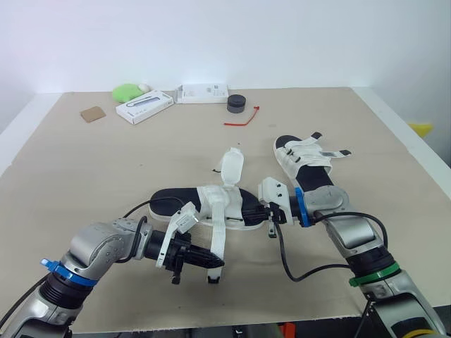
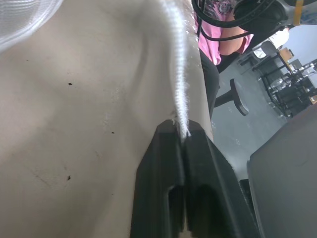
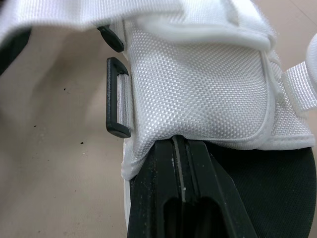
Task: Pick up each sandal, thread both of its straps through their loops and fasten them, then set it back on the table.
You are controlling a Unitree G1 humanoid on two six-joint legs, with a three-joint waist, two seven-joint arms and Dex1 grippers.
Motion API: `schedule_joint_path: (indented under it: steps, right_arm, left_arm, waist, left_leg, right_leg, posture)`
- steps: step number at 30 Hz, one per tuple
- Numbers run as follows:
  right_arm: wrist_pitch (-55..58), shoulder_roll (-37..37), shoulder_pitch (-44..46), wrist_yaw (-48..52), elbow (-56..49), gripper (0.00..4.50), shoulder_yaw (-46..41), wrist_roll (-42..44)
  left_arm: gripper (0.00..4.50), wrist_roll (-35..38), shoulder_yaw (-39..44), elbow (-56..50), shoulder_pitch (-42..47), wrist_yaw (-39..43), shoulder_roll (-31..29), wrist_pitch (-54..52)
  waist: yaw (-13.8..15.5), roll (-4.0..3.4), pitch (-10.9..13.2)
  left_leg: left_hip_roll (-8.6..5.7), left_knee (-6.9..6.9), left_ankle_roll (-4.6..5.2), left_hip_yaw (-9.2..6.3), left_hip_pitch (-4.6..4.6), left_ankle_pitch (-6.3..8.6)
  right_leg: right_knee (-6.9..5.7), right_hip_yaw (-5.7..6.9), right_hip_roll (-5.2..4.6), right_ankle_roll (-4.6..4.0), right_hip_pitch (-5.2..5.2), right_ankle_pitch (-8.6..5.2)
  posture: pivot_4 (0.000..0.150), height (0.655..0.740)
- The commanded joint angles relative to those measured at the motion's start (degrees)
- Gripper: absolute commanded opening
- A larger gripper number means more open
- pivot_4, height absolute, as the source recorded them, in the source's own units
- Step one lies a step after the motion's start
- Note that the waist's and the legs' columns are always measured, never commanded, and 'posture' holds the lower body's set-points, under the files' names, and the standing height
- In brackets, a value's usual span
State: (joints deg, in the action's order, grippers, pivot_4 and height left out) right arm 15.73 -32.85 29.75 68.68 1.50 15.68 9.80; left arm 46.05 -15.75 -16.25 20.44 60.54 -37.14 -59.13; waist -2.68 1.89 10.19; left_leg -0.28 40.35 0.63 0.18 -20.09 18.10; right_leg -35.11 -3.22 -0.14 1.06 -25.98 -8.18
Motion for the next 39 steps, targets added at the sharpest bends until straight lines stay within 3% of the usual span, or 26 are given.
schedule_joint_path:
  steps: [1, 7, 10, 14, 19, 31, 39]
  right_arm:
    - [-0.3, 0.1, 1.2, 0.7, -0.4, 0.00, 0.2, 0.2]
    - [-0.4, 0.1, 1.5, 0.8, 0.0, 0.00, 0.2, 0.2]
    - [-0.6, 0.1, 1.6, 0.8, 0.2, 0.00, 0.2, 0.1]
    - [-0.7, 0.5, 2.0, 0.9, 0.6, 0.00, 0.3, 0.1]
    - [-1.3, 1.1, 2.8, 1.0, 1.7, 0.00, 0.4, -0.2]
    - [-1.3, 0.6, 1.8, 1.1, 0.6, 0.00, 0.1, -0.3]
    - [-1.3, 0.5, 1.6, 1.0, 0.4, 0.00, 0.1, -0.2]
  left_arm:
    - [0.03, 1.6, 2.6, -0.7, 0.5, 0.6, 0.1, -0.1]
    - [0.03, 8.8, 9.5, -1.2, 3.8, 0.0, -0.7, -5.9]
    - [0.03, 16.2, 15.6, 1.7, 8.9, -1.4, -0.9, -12.1]
    - [0.03, 19.8, 20.0, 7.5, 14.7, -4.5, 0.6, -15.8]
    - [0.03, 16.8, 19.5, 17.4, 18.3, -6.2, 3.3, -15.7]
    - [0.03, 8.9, 16.6, 25.5, 20.6, -3.5, 6.2, -10.7]
    - [0.03, 8.0, 16.4, 25.7, 20.8, -1.5, 6.4, -11.7]
  waist:
    - [0.0, 0.00, 0.0]
    - [0.0, 0.01, 0.0]
    - [0.0, 0.04, 0.0]
    - [-0.1, 0.04, 0.0]
    - [0.0, 0.05, 0.0]
    - [0.0, 0.05, 0.0]
    - [0.0, 0.05, 0.0]
  left_leg:
    - [0.00, 0.00, 0.00, 0.00, 0.00, 0.00]
    - [0.01, 0.00, 0.00, -0.02, -0.01, 0.00]
    - [0.00, 0.00, 0.00, -0.03, -0.02, 0.00]
    - [0.00, 0.00, 0.00, -0.02, 0.01, 0.00]
    - [-0.05, 0.00, -0.03, -0.04, -0.04, -0.02]
    - [-0.08, 0.00, -0.05, -0.04, -0.07, -0.02]
    - [-0.07, 0.00, -0.05, -0.04, -0.09, -0.01]
  right_leg:
    - [0.00, 0.00, 0.00, 0.00, 0.00, 0.00]
    - [0.00, 0.02, 0.00, 0.00, 0.00, 0.00]
    - [0.00, 0.03, -0.01, 0.00, 0.00, 0.00]
    - [0.00, 0.02, 0.00, 0.01, 0.00, 0.00]
    - [-0.01, 0.03, -0.04, 0.00, -0.02, 0.03]
    - [0.00, 0.02, -0.08, 0.00, -0.04, 0.05]
    - [0.00, 0.00, -0.10, 0.02, -0.05, 0.04]
  posture:
    - [0.150, 0.7400]
    - [0.150, 0.7400]
    - [0.150, 0.7400]
    - [0.150, 0.7400]
    - [0.150, 0.7400]
    - [0.150, 0.7400]
    - [0.150, 0.7400]
